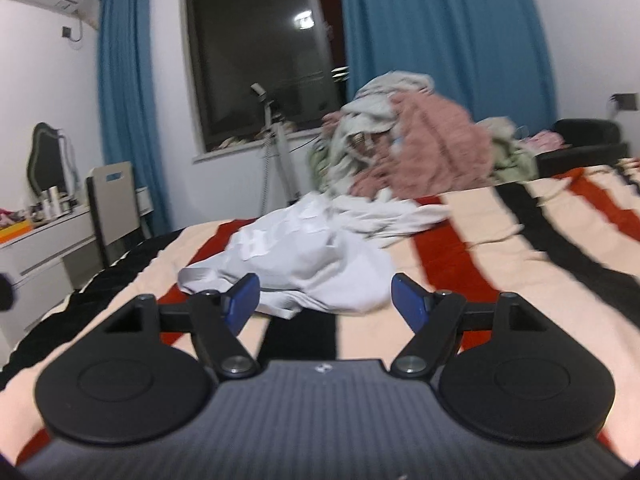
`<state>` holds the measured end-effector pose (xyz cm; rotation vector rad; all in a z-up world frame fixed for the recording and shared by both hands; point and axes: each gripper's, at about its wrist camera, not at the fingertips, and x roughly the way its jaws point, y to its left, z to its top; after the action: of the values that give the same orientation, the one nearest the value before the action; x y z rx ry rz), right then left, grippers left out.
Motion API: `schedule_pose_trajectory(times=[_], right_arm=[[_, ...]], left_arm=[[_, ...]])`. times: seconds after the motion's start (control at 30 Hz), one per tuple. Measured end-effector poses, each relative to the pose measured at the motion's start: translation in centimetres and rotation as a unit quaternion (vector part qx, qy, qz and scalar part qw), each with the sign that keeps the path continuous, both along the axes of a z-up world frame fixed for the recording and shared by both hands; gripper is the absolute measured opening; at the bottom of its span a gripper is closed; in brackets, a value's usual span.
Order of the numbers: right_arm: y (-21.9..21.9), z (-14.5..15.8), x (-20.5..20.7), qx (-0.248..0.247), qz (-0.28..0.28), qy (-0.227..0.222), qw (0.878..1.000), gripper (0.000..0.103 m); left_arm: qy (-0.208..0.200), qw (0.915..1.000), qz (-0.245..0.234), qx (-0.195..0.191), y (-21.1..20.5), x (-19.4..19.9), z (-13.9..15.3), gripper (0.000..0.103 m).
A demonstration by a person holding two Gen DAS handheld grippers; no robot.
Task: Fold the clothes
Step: 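Close the right gripper on the crumpled T-shirt fabric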
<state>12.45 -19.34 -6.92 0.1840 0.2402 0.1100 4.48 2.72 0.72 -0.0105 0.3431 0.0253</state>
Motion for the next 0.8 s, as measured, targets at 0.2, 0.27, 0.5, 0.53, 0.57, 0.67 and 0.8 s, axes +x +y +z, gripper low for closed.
schedule_pose_trajectory(times=[0.2,0.27,0.5,0.53,0.57,0.67,0.8], right_arm=[[4.3,-0.9,10.2,-0.048,0.039,0.040,0.997,0.075],[5.7,-1.7,13.6,-0.066,0.050,0.063,0.995,0.074],[8.9,-4.2,18.2,-0.164,0.050,0.103,0.980,0.035],[8.8,-3.7,17.8,-0.167,0.049,0.090,0.981,0.019],[8.6,-2.8,17.2,-0.165,0.046,0.077,0.982,0.019],[7.3,0.9,14.2,-0.141,0.041,0.026,0.989,0.015],[4.0,6.0,10.1,-0.102,0.023,-0.030,0.994,0.013]], left_arm=[[-0.008,0.9998,0.000,-0.020,2.8,2.2,-1.1,0.103],[-0.004,0.9992,0.002,-0.039,4.1,3.1,-1.6,0.103],[0.022,0.9948,0.014,-0.098,7.4,6.1,-3.2,0.103],[0.024,0.9940,0.014,-0.106,7.7,6.3,-3.2,0.103],[0.025,0.9932,0.014,-0.113,7.9,6.4,-3.3,0.103],[0.029,0.9916,0.018,-0.125,8.3,6.5,-3.3,0.103],[0.018,0.9927,0.019,-0.118,7.9,5.7,-2.6,0.103]])
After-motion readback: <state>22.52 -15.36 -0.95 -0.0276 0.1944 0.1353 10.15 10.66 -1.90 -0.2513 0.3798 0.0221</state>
